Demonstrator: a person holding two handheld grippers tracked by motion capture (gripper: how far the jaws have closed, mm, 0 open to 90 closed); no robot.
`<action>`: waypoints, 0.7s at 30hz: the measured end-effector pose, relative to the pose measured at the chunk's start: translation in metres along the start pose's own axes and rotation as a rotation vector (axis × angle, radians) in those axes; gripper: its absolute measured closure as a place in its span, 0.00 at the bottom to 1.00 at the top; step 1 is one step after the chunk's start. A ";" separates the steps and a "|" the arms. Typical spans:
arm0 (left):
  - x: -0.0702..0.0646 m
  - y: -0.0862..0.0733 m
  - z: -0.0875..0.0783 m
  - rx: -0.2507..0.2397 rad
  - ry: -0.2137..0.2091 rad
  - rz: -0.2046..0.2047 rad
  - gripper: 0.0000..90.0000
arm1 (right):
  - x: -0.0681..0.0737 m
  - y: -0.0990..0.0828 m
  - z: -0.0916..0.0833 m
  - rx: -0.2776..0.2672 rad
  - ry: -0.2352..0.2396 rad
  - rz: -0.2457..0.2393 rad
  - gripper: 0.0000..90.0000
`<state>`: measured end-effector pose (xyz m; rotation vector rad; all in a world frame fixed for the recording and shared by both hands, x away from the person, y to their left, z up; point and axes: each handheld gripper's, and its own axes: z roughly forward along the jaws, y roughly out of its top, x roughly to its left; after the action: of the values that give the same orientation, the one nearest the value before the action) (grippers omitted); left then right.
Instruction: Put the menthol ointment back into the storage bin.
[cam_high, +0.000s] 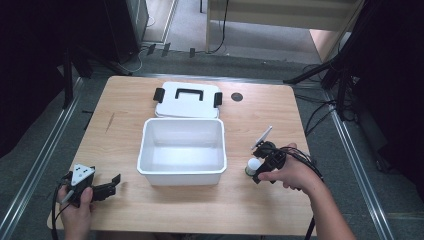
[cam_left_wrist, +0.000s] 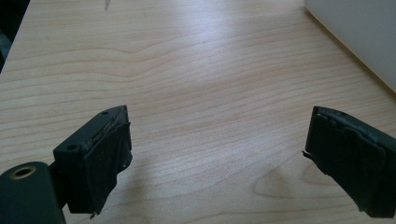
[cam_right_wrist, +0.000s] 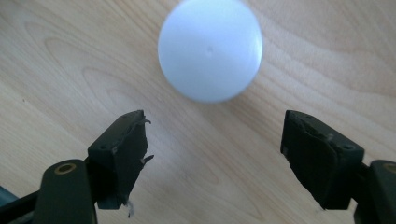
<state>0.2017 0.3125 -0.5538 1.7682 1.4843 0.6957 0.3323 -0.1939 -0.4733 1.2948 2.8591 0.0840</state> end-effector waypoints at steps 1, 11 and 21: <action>0.000 0.000 0.000 0.000 0.000 0.000 0.09 | 0.000 0.000 0.000 0.000 0.000 0.000 0.26; -0.001 0.000 0.001 0.002 0.002 0.002 0.09 | 0.009 0.028 0.002 0.002 -0.011 -0.014 0.40; -0.001 0.000 0.001 0.005 -0.001 0.001 0.09 | 0.009 0.035 0.000 0.012 0.009 -0.035 0.57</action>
<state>0.2025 0.3111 -0.5542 1.7733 1.4853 0.6920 0.3527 -0.1635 -0.4718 1.2497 2.8930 0.0730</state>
